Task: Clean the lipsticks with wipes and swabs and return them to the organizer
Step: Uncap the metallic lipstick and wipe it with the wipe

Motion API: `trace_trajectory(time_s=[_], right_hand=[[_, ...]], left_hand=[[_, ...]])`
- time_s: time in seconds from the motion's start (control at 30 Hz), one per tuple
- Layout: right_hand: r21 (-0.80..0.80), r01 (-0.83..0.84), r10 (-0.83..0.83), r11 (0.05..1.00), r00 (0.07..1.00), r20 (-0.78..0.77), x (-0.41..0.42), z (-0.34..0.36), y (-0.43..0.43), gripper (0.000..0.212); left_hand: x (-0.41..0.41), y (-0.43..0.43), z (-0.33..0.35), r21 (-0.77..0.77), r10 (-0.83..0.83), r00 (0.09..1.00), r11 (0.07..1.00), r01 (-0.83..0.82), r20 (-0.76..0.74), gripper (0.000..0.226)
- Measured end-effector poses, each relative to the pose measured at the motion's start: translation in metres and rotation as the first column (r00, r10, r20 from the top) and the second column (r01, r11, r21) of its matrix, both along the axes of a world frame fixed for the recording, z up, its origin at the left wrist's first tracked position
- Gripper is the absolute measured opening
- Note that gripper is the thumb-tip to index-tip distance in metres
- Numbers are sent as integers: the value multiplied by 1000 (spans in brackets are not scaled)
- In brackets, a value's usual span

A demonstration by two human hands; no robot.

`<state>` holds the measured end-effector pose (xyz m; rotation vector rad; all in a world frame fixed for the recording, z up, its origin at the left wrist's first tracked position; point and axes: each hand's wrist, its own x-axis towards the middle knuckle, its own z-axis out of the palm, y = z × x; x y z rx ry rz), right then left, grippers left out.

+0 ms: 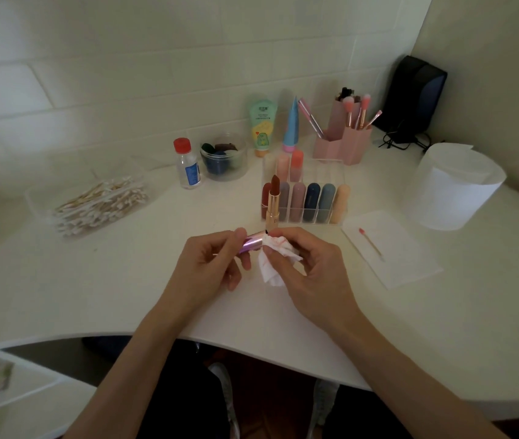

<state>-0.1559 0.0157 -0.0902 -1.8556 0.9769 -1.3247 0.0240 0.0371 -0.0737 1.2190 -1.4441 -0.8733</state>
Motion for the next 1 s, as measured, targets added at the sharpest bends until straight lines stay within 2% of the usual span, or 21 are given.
trace_trajectory(time_s=[0.13, 0.23, 0.3, 0.37, 0.43, 0.53, 0.63, 0.7, 0.77, 0.83, 0.9, 1.0], right_hand=[[21, -19, 19, 1000, 1000, 1, 0, -1, -2, 25], [39, -17, 17, 999, 1000, -8, 1, 0, -2, 27], [29, 3, -3, 1000, 1000, 6, 1, 2, -1, 27], [11, 18, -18, 1000, 999, 28, 1, 4, 0, 26], [7, 7, -7, 1000, 999, 39, 1, 5, 0, 25], [17, -6, 6, 1000, 1000, 28, -1, 2, 0, 26], [17, -2, 2, 1000, 1000, -1, -1, -1, -1, 25], [27, -6, 6, 1000, 1000, -11, 0, -2, -1, 25], [29, -11, 11, 1000, 1000, -4, 1, -1, -2, 24], [11, 7, -7, 1000, 1000, 6, 0, 1, -2, 24], [4, 7, -7, 1000, 1000, 23, -1, 1, -1, 23], [15, -3, 3, 1000, 1000, 22, -1, -1, -1, 21]], left_hand=[[5, -3, -5, -124, 29, 998, 992, -23, 48, 19], [9, -5, -9, -183, 72, 992, 982, -53, 99, 21], [7, -4, -7, -161, 53, 996, 986, -42, 66, 22], [4, -3, -4, -79, 19, 1000, 997, -20, -10, 25], [3, -3, -4, -13, 0, 1000, 1000, 0, -24, 29], [3, -3, -6, -44, 5, 999, 999, -3, 45, 34], [6, -5, -9, -104, 29, 998, 994, -24, 53, 14], [9, -6, -12, -148, 96, 991, 986, -81, 94, 20], [9, -5, -10, -183, 91, 992, 980, -74, 88, 25], [5, -3, -6, -132, 32, 999, 991, -29, 23, 30], [1, -1, -2, -18, 1, 999, 1000, -2, -50, 30], [1, -1, -5, -26, -3, 1000, 1000, 3, 17, 31]])
